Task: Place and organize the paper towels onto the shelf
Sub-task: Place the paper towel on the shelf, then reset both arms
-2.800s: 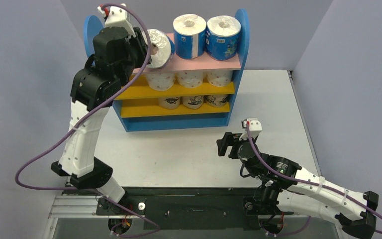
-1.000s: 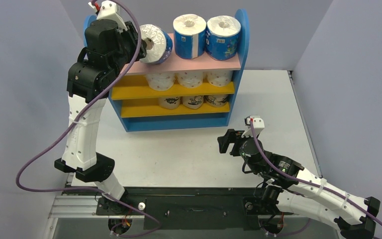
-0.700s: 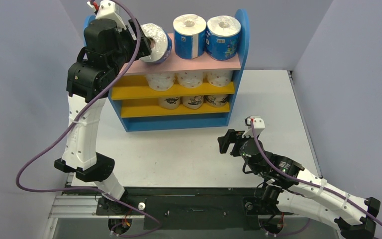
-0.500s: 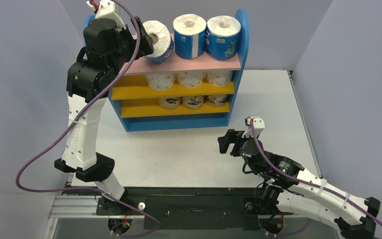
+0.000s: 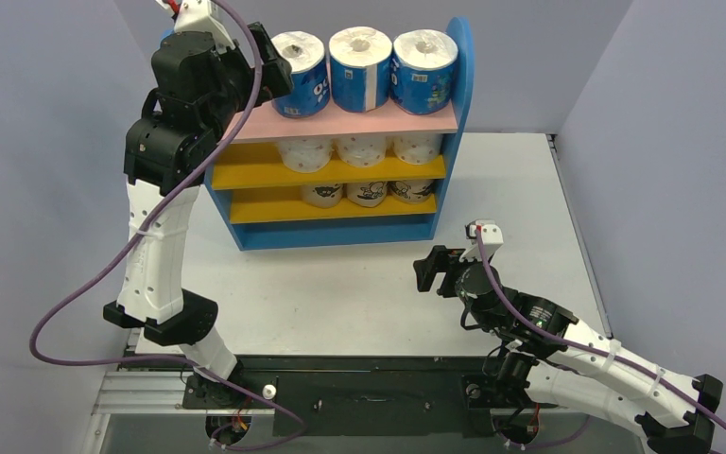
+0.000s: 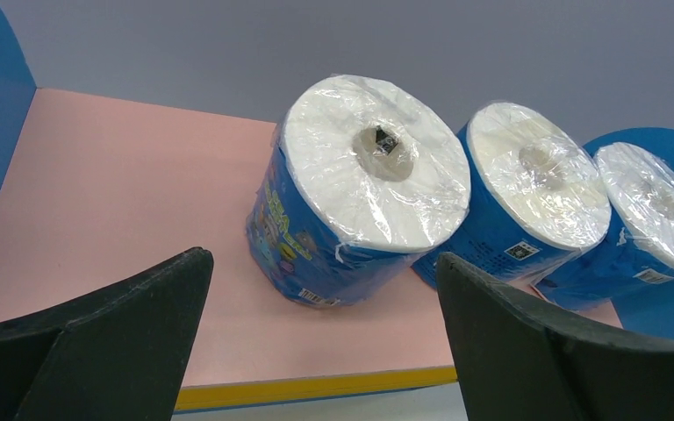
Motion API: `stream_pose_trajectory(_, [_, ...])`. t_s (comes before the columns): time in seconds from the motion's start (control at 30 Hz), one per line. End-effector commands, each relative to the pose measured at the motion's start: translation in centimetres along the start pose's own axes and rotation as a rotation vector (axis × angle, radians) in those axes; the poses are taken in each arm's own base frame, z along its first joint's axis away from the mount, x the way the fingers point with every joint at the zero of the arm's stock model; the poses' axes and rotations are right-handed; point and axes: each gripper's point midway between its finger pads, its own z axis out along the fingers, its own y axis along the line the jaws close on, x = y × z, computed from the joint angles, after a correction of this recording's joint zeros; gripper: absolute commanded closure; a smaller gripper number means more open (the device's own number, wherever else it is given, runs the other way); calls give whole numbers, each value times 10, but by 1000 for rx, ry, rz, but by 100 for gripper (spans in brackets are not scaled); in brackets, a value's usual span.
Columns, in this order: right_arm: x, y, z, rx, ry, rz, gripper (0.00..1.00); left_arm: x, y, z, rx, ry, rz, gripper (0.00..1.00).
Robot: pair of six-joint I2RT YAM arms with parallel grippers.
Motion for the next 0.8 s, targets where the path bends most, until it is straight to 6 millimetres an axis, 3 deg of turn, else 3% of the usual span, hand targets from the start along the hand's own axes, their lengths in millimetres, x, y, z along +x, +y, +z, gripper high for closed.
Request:
stream_pose_trajectory(0.0, [-6, 2, 3, -2, -25, 30, 22, -31, -5, -13, 33, -99, -33, 3])
stream_pose_trajectory(0.23, [-14, -1, -1, 4, -49, 22, 22, -44, -1, -38, 48, -169, -65, 4])
stream_pose_trajectory(0.27, [-15, -2, -1, 7, -52, 20, 22, -41, 1, -44, 51, -168, -66, 4])
stream_pose_trajectory(0.3, [-16, -5, -2, 16, -58, 14, 22, -52, 0, -59, 74, -209, -79, 4])
stream_pose_trajectory(0.33, [-17, -6, -3, 20, -61, 13, 22, -37, 2, -54, 69, -182, -65, 4])
stream_pose_trajectory(0.37, [-18, -9, -4, 31, -69, 8, 22, -51, 2, -71, 89, -239, -83, 4])
stream_pose_trajectory(0.4, [-19, -10, -4, 36, -73, 5, 22, -35, 4, -67, 79, -211, -69, 4])
stream_pose_trajectory(0.43, [-20, -13, -6, 43, -80, 1, 22, -46, 8, -85, 84, -264, -82, 4])
stream_pose_trajectory(0.47, [-21, -15, -6, 51, -87, -1, 22, -34, 9, -82, 80, -248, -64, 4])
stream_pose_trajectory(0.5, [-22, -18, -7, 60, -89, -7, 22, -37, 17, -96, 64, -276, -56, 4])
stream_pose_trajectory(0.53, [-22, -19, -8, 65, -91, -10, 22, -22, 17, -93, 60, -248, -36, 4])
stream_pose_trajectory(0.57, [-23, -22, -9, 78, -96, -15, 22, -24, 26, -105, 34, -270, -29, 4])
stream_pose_trajectory(0.6, [-23, -25, -9, 90, -101, -17, 22, -7, 30, -102, 9, -239, -9, 4])
stream_pose_trajectory(0.7, [-23, -31, -9, 112, -115, -23, 22, 18, 39, -120, 9, -208, 31, 4])
stream_pose_trajectory(0.77, [-23, -38, -8, 145, -131, -23, 22, 54, 59, -119, -43, -152, 84, 4])
